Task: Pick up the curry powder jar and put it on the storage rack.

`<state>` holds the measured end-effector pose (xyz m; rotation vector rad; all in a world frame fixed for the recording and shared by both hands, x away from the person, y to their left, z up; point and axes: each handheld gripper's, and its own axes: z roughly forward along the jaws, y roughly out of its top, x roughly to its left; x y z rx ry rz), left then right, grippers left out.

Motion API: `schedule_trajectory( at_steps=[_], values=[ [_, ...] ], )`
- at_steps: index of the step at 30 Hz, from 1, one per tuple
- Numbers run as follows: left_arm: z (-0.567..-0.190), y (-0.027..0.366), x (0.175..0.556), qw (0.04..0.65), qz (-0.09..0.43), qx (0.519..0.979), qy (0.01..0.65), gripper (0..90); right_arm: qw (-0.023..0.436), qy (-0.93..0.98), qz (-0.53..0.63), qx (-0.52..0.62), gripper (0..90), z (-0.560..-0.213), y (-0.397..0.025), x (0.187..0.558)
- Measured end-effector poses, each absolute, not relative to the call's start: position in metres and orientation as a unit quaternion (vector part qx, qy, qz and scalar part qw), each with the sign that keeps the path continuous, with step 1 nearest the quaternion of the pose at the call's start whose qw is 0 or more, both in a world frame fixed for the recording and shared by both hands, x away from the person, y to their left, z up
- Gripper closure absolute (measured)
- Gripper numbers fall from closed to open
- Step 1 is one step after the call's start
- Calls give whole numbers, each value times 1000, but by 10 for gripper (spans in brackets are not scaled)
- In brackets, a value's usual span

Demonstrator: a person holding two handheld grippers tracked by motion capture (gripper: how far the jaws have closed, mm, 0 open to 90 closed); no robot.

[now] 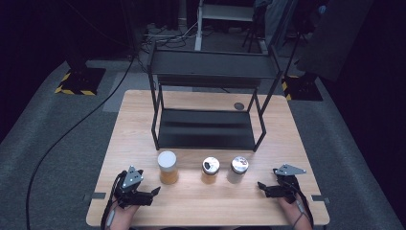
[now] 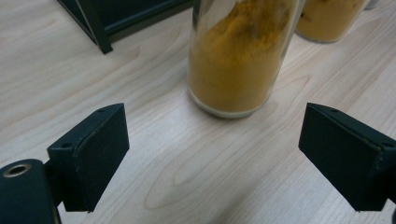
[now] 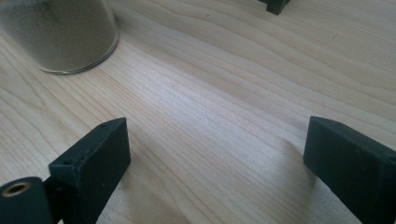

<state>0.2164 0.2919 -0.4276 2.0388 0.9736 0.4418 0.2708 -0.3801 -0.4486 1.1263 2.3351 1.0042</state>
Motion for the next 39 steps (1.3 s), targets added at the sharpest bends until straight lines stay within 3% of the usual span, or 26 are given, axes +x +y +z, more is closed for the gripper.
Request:
schedule_trajectory(
  at_steps=[39],
  values=[
    [-412, 289, 236, 496, 170, 772, 361, 94, 180, 826, 355, 398, 71, -449, -380, 271]
  ],
)
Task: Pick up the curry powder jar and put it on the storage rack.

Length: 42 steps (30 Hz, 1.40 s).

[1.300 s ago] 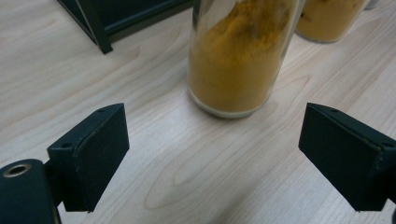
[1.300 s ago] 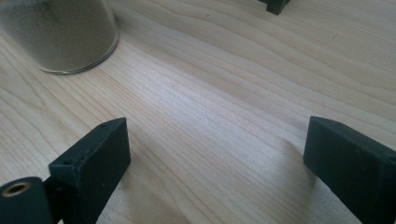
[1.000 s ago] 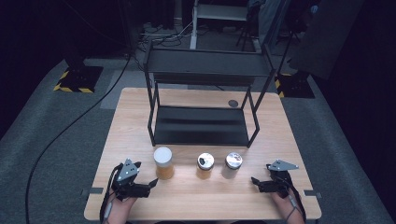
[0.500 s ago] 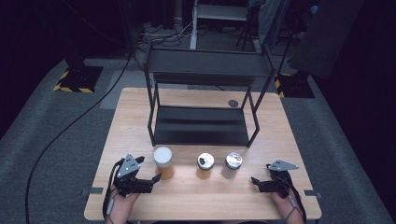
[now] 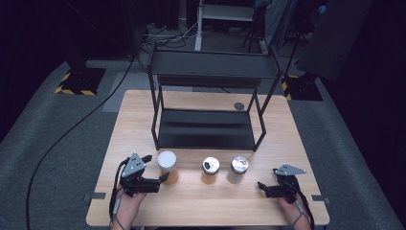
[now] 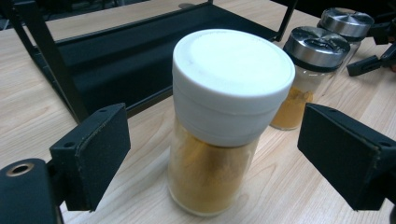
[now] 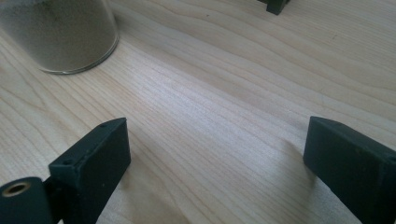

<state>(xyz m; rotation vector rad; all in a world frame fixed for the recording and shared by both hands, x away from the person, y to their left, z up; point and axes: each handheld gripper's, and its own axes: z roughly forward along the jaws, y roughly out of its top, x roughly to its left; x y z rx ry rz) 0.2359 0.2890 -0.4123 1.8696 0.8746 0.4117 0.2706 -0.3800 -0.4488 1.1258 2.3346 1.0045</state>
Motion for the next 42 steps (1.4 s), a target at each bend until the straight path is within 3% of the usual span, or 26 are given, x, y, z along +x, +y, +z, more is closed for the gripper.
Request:
schedule_trajectory(
  at_steps=[19, 25, 31, 42],
  values=[
    [-412, 275, 251, 508, 170, 771, 343, 131, 180, 826, 356, 398, 71, -449, -380, 271],
    [-411, 272, 257, 501, 164, 779, 340, 180, 180, 826, 355, 398, 71, -449, -380, 271],
    [-407, 269, 256, 488, 173, 787, 335, 327, 180, 826, 355, 399, 72, -449, -380, 271],
    [-389, 256, 259, 452, 179, 810, 327, 336, 181, 825, 355, 400, 71, -449, -380, 271]
  ],
)
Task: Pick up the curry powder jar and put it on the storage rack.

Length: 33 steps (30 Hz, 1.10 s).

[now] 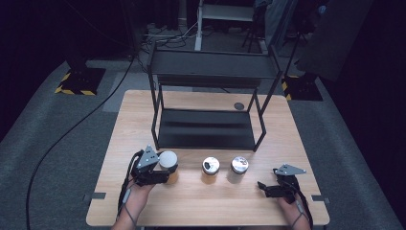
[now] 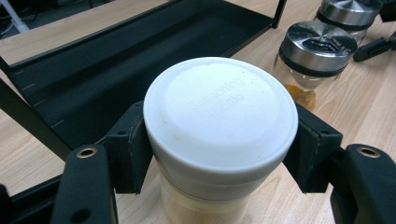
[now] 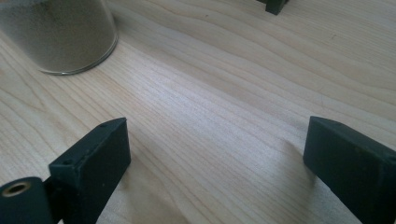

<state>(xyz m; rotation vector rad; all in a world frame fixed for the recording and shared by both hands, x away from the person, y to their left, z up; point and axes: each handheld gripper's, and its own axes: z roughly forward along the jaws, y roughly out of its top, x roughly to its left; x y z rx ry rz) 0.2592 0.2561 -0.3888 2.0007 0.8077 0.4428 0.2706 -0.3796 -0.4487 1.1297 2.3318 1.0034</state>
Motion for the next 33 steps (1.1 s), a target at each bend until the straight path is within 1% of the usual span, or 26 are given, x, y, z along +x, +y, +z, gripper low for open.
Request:
schedule_trajectory(
  at_steps=[10, 15, 33],
  values=[
    [-364, 252, 267, 454, 174, 808, 332, 337, 181, 825, 355, 400, 72, -449, -380, 271],
    [-350, 250, 279, 454, 156, 808, 342, 336, 180, 825, 355, 400, 72, -449, -380, 271],
    [-320, 228, 315, 433, 159, 820, 338, 337, 181, 825, 355, 400, 72, -449, -380, 271]
  ],
)
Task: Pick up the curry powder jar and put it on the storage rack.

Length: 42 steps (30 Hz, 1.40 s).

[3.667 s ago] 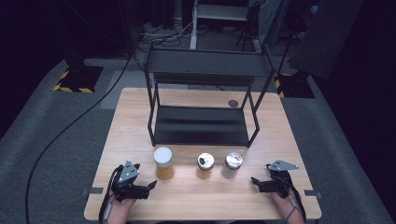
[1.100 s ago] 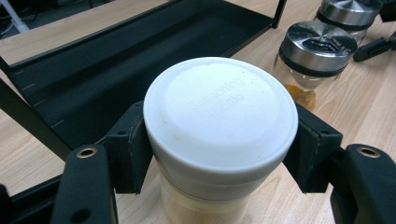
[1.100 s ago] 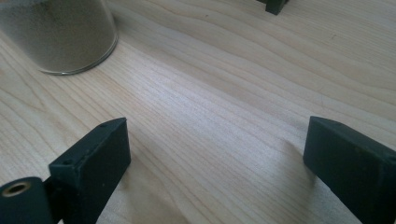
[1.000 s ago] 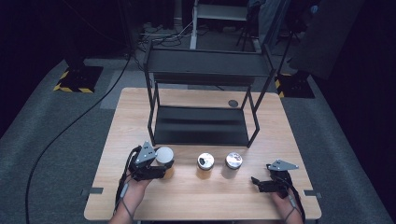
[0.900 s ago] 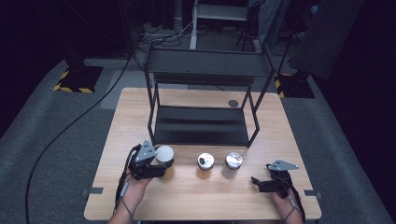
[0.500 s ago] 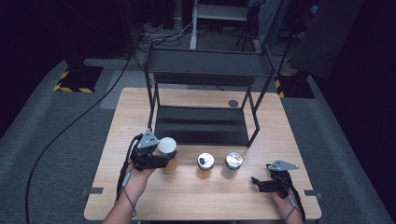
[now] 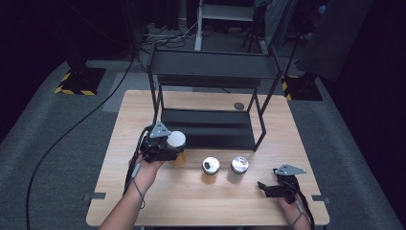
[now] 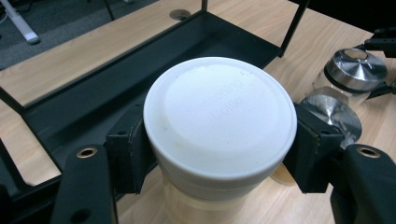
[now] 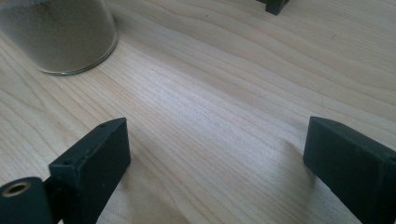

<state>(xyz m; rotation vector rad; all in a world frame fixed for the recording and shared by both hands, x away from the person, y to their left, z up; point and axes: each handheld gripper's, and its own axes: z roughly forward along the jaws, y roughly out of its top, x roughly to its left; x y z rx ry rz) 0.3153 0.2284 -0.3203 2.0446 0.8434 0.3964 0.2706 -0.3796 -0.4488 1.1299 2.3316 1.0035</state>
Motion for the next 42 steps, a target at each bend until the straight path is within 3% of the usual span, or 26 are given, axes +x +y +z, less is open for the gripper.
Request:
schedule_trajectory(
  at_steps=[20, 42],
  values=[
    [-296, 212, 351, 423, 161, 824, 342, 337, 181, 825, 355, 400, 72, -449, -380, 271],
    [-307, 184, 405, 389, 154, 829, 371, 337, 181, 825, 355, 400, 72, -449, -380, 271]
  ],
)
